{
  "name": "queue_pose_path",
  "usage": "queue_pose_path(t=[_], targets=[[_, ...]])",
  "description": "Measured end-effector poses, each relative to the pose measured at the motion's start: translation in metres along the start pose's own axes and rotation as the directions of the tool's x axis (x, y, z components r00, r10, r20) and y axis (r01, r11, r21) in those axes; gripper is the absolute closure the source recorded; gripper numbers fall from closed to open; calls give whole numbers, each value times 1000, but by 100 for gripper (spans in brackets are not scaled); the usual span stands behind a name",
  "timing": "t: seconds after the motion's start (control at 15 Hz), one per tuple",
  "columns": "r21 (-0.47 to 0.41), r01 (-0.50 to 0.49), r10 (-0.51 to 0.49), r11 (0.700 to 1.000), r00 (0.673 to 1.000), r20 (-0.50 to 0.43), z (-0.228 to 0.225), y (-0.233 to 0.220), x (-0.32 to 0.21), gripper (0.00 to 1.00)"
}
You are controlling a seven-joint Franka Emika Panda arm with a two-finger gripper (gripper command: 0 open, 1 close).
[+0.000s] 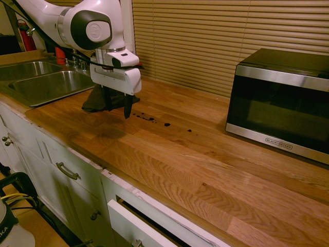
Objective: Clear the spill
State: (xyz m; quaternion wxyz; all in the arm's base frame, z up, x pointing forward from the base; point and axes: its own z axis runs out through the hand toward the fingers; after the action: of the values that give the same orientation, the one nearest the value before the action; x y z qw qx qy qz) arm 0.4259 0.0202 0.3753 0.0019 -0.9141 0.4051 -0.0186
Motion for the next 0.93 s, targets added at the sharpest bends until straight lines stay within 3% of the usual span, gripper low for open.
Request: queue_pose_path(t=[0.4,0.93], targets=[[62,38,-35,997,998,-48,-10,-11,-3,0],[186,191,-174,964,979,-108,-44,-84,-72,0]])
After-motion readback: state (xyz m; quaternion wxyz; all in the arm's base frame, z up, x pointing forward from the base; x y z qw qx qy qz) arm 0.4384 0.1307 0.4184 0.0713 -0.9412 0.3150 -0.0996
